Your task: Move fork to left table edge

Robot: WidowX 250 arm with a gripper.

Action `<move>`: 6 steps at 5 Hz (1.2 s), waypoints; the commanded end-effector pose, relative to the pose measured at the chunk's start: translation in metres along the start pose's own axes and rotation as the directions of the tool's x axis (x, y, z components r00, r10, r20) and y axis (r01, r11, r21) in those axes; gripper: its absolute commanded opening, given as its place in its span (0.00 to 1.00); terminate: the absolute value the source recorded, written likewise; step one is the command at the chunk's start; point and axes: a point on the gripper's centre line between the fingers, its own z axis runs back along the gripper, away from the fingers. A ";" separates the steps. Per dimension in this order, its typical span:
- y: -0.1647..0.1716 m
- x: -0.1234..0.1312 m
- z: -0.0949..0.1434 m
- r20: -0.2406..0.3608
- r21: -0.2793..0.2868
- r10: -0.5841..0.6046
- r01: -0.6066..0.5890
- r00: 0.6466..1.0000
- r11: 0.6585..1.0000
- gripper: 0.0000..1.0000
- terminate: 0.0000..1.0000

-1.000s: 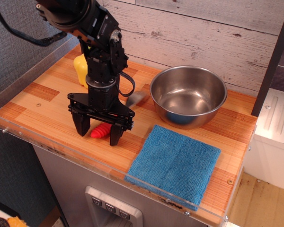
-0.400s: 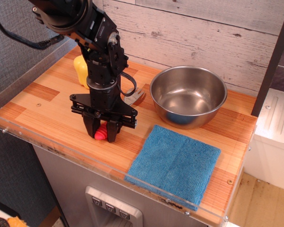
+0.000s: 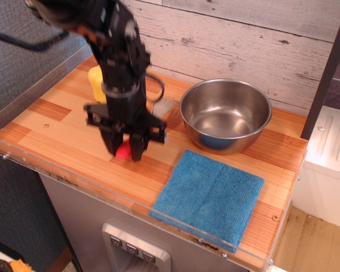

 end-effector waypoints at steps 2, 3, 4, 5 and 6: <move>0.077 -0.025 0.084 0.038 0.021 0.071 -0.072 0.997 0.997 0.00 0.00; 0.124 -0.038 0.077 0.009 -0.007 0.106 -0.106 0.994 0.994 0.00 0.00; 0.152 -0.036 0.068 0.005 -0.021 0.101 -0.100 0.995 0.995 0.00 0.00; 0.169 -0.027 0.056 -0.005 -0.015 0.092 -0.092 0.996 0.996 0.00 0.00; 0.172 -0.017 0.035 -0.024 -0.009 0.064 -0.064 0.998 0.998 0.00 0.00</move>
